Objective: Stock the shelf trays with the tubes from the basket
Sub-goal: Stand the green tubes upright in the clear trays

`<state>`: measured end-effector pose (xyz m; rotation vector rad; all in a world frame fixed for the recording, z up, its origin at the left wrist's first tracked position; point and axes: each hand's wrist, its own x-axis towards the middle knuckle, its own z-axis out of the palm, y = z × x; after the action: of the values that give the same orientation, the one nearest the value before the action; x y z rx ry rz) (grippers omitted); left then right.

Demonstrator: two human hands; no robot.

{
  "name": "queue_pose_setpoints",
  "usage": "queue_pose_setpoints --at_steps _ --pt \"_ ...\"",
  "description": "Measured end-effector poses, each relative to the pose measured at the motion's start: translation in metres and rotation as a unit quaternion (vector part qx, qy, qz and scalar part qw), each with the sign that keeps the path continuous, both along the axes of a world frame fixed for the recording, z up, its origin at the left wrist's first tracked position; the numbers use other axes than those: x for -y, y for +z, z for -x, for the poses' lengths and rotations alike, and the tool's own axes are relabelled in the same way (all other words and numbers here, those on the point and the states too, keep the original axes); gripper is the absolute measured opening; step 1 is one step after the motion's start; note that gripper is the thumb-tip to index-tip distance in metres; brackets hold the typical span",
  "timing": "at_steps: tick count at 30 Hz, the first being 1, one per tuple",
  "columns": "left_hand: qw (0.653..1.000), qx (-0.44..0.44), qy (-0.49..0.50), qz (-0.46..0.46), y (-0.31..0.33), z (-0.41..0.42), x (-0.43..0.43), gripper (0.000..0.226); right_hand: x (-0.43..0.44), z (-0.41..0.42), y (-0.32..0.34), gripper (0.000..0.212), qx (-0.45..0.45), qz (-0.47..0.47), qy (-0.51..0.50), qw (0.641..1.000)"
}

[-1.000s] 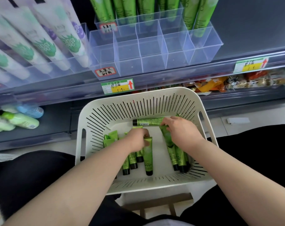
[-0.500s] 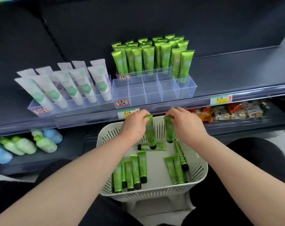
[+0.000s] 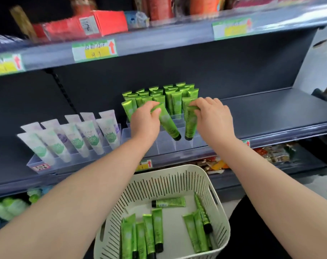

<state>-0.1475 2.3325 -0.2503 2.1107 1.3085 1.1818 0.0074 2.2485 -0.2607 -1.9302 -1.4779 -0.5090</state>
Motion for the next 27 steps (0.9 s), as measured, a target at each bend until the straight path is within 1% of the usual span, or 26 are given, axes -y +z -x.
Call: queue_pose_setpoints --at_steps 4,10,15,23,27 --pt "1.0 -0.013 0.009 -0.015 0.006 -0.024 -0.027 0.028 -0.018 -0.014 0.001 0.033 0.009 0.007 0.005 1.0" --pt "0.999 -0.045 0.017 0.0 0.004 -0.058 -0.071 0.029 -0.04 -0.03 -0.004 0.033 0.018 0.026 0.021 0.999" --pt "0.993 -0.116 -0.005 0.024 -0.01 -0.082 -0.093 0.028 -0.053 -0.041 -0.003 0.031 0.009 0.029 0.026 0.999" --pt "0.982 -0.186 -0.022 0.041 -0.025 -0.094 -0.115 0.03 -0.06 -0.048 -0.003 0.03 -0.008 0.033 0.042 0.999" --pt "0.981 -0.187 -0.03 0.046 -0.025 -0.09 -0.115 0.033 -0.063 -0.048 -0.002 0.029 -0.017 0.036 0.039 0.998"
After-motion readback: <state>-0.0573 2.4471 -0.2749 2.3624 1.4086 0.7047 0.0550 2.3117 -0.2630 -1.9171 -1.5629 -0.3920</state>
